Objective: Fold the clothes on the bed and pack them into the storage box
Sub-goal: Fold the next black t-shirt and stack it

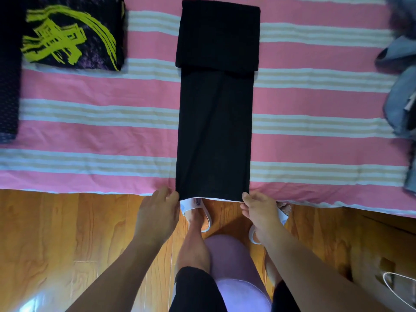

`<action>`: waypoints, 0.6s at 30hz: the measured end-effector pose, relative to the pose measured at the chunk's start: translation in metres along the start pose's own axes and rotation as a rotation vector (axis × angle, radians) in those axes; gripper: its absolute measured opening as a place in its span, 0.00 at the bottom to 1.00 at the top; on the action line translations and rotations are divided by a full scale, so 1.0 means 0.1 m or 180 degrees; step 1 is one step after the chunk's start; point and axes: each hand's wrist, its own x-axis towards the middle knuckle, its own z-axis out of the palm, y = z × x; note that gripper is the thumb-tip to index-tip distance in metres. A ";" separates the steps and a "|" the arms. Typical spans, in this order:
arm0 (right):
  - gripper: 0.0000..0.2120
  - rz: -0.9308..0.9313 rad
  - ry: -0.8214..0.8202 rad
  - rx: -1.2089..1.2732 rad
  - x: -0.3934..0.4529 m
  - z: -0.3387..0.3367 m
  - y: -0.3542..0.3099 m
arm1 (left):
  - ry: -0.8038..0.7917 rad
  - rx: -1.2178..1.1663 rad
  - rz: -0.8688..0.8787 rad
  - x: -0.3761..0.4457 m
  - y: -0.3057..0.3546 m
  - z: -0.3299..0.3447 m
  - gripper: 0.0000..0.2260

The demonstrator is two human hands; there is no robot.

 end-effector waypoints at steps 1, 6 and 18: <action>0.13 -0.0153 0.0025 -0.0724 0.02 -0.03 -0.04 | -0.0019 0.0124 0.0237 0.01 -0.01 -0.02 0.09; 0.03 -0.2641 0.1101 -0.3026 -0.15 -0.11 -0.56 | 0.0450 -0.0022 0.1303 0.20 -0.12 -0.48 0.11; 0.17 -0.2213 0.0615 -0.1681 0.03 0.23 -0.24 | 0.0397 -0.0760 0.1247 0.76 -0.20 -0.36 0.23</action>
